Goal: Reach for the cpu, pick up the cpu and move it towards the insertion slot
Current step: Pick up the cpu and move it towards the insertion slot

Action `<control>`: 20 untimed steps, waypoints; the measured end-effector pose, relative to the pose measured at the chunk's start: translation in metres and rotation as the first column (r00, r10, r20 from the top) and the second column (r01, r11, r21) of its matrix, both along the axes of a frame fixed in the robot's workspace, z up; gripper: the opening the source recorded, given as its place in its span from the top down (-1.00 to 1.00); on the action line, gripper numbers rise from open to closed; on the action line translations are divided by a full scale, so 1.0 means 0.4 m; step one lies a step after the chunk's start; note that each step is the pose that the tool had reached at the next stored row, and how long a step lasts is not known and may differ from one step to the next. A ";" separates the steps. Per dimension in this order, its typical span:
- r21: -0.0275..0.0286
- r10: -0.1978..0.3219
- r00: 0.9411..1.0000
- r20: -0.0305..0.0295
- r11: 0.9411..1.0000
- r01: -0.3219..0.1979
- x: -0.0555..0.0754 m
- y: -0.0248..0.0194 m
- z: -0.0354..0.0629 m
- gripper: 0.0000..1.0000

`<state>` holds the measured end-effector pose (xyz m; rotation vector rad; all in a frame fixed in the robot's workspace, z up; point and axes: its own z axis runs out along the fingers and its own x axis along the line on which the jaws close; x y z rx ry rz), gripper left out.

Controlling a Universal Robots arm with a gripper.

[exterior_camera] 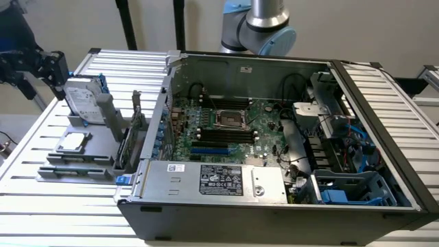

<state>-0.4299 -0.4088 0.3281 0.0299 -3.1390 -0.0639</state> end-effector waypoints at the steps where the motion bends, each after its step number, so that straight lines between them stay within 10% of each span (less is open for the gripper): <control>1: 0.000 0.000 1.000 0.000 1.000 0.000 0.000 0.000 -0.001 -0.18; 20: 0.000 -0.004 1.000 -0.003 1.000 0.004 0.002 0.000 -0.078 -0.31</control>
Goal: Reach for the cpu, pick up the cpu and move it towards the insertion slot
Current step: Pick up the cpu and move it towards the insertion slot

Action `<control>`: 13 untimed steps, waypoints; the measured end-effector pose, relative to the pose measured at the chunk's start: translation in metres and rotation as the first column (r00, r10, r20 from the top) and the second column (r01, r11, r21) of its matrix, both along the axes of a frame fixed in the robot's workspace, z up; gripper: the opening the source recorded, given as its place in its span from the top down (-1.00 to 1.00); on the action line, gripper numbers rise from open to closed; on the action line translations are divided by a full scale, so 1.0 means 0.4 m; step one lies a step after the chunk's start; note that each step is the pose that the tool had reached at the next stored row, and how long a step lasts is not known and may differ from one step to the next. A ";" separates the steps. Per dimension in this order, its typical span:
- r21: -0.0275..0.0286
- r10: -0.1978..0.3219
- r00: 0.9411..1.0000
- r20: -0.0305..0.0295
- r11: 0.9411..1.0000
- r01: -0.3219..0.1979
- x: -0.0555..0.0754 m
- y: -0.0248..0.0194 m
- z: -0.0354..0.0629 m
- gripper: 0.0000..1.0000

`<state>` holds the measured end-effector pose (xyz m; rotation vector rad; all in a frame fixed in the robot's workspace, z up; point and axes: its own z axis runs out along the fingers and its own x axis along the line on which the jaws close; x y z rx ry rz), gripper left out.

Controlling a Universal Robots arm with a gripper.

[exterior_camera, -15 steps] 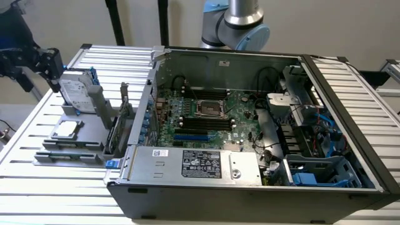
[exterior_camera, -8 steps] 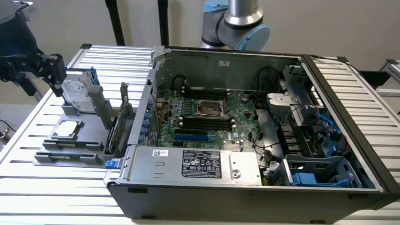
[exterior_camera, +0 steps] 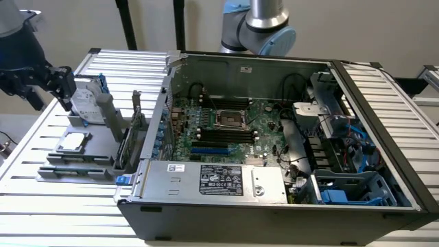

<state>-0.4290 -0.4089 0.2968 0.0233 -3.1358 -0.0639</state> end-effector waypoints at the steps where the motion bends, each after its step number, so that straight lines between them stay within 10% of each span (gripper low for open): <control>1: 0.000 0.000 1.000 0.000 1.000 0.000 0.000 0.000 -0.004 -0.31; 13: 0.001 -0.002 1.000 0.000 1.000 0.002 0.001 -0.019 -0.059 -0.31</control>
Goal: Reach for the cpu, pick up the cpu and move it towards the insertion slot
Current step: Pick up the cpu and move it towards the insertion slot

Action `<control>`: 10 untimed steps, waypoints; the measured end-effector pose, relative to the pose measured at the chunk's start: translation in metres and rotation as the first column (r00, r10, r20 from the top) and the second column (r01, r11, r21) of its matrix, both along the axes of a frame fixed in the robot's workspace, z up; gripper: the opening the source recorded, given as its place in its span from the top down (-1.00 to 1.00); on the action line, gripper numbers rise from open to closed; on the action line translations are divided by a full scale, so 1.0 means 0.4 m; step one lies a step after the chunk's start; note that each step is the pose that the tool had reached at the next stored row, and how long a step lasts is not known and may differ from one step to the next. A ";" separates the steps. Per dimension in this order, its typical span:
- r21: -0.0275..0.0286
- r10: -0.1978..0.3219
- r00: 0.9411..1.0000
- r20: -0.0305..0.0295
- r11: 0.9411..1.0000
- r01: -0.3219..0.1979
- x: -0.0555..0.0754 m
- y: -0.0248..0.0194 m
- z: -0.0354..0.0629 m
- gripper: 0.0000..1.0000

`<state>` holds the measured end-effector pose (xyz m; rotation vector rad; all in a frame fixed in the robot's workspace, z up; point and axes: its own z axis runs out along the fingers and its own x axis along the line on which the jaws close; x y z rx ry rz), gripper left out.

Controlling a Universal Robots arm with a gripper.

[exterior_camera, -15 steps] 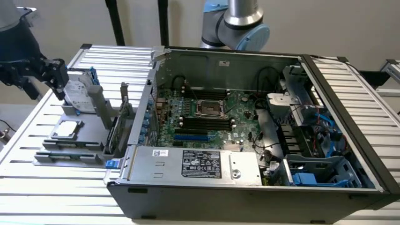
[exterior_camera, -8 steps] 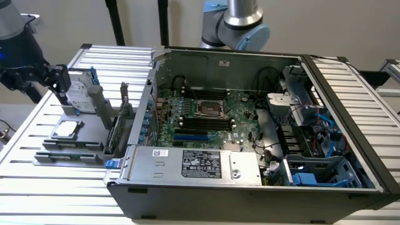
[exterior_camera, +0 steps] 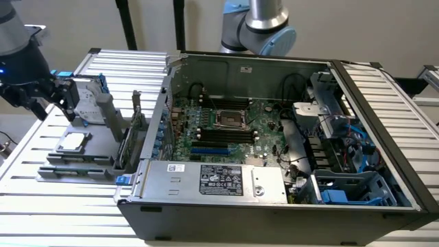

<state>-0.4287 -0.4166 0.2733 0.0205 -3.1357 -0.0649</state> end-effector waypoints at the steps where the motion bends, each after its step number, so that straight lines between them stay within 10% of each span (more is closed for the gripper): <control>1: 0.001 0.000 1.000 0.000 1.000 0.000 0.000 -0.002 -0.004 -0.31; 10: 0.017 -0.001 1.000 0.000 1.000 0.001 0.001 -0.011 -0.045 -0.31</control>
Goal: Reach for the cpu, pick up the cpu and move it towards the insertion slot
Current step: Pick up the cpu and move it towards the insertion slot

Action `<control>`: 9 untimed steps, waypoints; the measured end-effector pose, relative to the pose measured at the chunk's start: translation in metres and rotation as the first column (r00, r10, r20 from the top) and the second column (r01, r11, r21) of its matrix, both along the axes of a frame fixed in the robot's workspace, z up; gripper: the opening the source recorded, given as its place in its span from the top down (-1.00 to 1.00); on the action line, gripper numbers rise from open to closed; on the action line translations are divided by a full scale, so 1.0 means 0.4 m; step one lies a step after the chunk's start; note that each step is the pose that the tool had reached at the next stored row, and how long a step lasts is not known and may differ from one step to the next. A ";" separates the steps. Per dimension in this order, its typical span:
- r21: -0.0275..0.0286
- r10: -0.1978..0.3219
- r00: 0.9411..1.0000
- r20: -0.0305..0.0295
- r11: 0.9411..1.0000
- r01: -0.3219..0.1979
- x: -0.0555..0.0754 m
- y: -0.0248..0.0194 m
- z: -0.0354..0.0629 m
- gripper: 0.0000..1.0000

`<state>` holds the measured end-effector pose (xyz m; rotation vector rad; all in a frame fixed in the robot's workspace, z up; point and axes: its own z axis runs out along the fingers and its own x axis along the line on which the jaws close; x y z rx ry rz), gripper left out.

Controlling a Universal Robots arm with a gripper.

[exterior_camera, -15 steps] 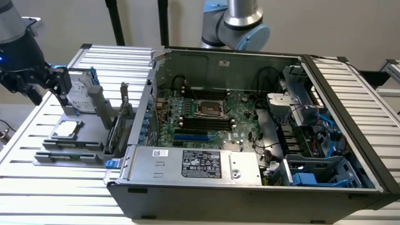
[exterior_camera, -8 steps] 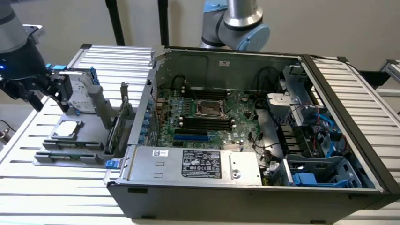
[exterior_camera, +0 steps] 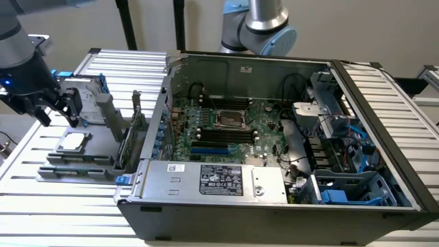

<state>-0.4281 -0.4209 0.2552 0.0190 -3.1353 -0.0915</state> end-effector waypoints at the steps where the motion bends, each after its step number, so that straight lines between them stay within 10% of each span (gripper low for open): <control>1: 0.001 0.000 1.000 0.000 1.000 0.000 0.000 0.000 -0.004 -0.31; 9: 0.004 0.000 1.000 0.000 1.000 0.000 0.000 -0.002 -0.041 -0.31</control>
